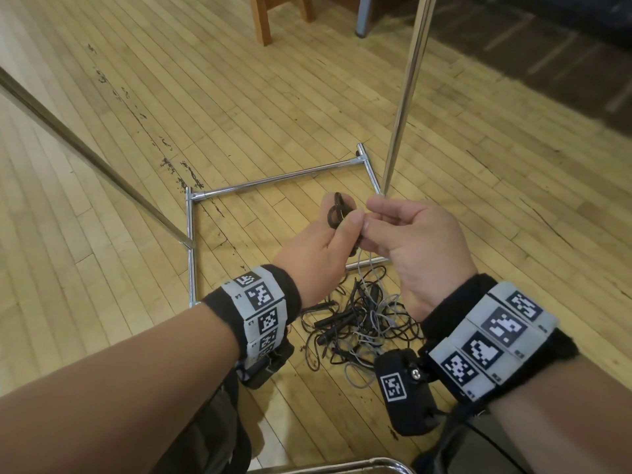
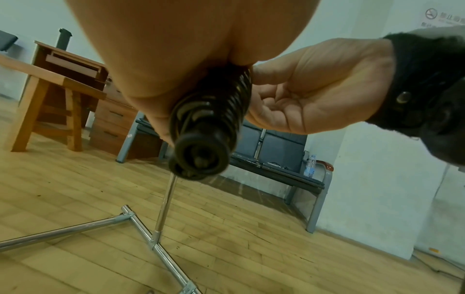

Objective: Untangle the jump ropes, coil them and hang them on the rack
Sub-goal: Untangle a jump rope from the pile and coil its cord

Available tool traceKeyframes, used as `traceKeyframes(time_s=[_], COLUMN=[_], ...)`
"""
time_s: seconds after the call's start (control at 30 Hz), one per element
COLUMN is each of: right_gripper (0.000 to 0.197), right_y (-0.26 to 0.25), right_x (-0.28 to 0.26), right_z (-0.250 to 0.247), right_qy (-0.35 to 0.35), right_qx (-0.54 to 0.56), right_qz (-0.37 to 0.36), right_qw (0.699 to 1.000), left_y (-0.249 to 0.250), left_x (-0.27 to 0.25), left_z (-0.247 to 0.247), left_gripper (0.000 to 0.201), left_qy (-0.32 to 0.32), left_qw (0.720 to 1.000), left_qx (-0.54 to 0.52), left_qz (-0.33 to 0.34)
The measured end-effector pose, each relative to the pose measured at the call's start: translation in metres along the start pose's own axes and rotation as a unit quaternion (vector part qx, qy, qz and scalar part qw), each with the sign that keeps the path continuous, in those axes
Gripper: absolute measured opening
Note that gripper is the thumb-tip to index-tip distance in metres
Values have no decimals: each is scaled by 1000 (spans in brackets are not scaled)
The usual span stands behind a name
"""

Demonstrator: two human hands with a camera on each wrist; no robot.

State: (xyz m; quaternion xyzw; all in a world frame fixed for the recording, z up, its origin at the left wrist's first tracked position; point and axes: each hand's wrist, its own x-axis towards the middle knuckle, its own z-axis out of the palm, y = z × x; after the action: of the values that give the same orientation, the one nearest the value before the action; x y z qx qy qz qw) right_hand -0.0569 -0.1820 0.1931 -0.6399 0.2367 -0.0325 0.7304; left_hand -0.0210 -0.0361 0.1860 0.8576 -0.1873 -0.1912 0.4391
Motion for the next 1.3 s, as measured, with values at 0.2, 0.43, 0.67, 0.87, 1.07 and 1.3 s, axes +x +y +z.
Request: traceKeyframes(time_s=[0.2, 0.43, 0.67, 0.87, 1.07, 1.3], right_gripper=[18, 10, 16, 16, 11, 6], right_y=[2, -4, -7, -2, 0, 1], right_x=[2, 5, 5, 4, 6, 10], right_z=[2, -1, -1, 1, 3, 2], right_qy=[-26, -61, -69, -54, -46, -76], right_qx=[-12, -102, -169, -246, -360, -463], right_qz=[40, -19, -44, -74, -98, -110], right_qw=[999, 993, 982, 965, 927, 876], left_y=[-6, -16, -15, -11, -4, -1], left_x=[3, 11, 10, 8, 6, 4], left_z=[-6, -17, -18, -18, -14, -9], left_gripper=[48, 65, 51, 27, 25, 24], left_qy=[-24, -124, -113, -105, -87, -52], left_qw=[999, 925, 934, 961, 983, 993], left_qx=[7, -312, -297, -207, -101, 12], left_qz=[-20, -181, -165, -148, -127, -102])
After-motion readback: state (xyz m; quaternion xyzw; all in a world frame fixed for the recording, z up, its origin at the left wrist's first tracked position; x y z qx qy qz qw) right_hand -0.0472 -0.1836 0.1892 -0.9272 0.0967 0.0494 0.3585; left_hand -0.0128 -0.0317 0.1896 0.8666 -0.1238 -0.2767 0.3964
